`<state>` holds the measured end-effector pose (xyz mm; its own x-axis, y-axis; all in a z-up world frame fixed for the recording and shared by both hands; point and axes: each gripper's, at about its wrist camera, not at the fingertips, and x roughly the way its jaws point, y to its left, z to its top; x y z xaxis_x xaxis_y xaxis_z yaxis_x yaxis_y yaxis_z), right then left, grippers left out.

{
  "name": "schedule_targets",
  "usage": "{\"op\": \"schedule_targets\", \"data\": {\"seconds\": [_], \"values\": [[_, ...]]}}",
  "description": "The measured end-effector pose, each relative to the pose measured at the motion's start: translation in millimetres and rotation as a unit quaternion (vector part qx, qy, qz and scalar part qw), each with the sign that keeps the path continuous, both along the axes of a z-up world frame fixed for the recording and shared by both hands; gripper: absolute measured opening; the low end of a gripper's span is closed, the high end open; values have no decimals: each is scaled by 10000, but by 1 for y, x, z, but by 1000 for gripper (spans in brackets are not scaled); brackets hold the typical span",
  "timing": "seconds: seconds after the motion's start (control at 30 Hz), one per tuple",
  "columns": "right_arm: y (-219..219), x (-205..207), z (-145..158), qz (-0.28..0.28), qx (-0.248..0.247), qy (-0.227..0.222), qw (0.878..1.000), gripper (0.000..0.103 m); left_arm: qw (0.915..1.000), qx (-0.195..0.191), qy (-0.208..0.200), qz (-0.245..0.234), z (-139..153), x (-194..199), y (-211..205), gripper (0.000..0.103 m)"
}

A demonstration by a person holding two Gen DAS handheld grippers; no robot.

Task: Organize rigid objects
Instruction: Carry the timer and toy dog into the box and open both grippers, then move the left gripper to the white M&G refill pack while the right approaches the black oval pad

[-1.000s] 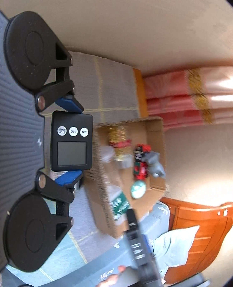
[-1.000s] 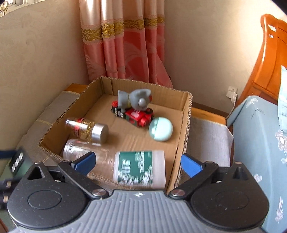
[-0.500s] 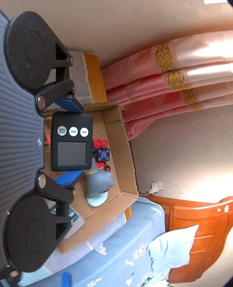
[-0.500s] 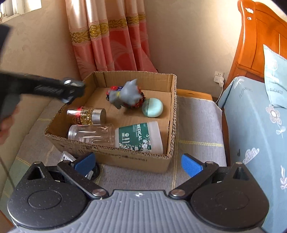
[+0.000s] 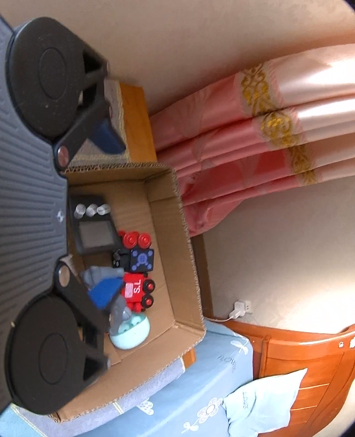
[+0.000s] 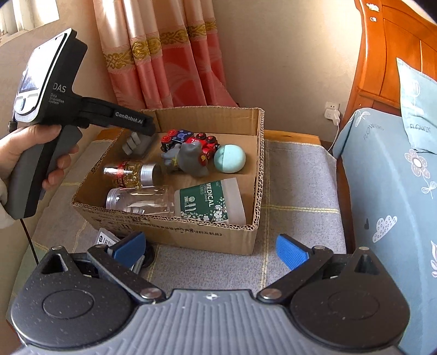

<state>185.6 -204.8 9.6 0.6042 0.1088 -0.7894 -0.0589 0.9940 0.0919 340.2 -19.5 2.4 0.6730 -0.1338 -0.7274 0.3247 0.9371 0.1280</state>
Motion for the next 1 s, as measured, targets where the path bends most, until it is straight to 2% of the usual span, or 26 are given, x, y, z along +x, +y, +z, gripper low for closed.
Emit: {"op": "schedule_targets", "data": {"seconds": [0.33,0.47,0.57,0.77,0.87,1.0], "values": [[5,-4,1,38,53,-14,10000,103,9998,36,-80,-194,14,-56,17,101],[8,-7,-2,84,88,17,9999,103,9994,83,-256,-231,16,-87,25,101],[10,-9,-6,120,149,16,9998,103,9991,49,-418,-71,14,-111,34,102],[7,-15,-17,37,297,32,9995,103,9995,-169,-280,28,-4,-152,51,102],[5,-16,-23,-66,321,75,9994,103,9991,-382,-96,181,-17,-164,60,102],[6,-17,-30,-89,310,142,9994,103,9983,-493,-64,313,-35,-178,67,102]]}}
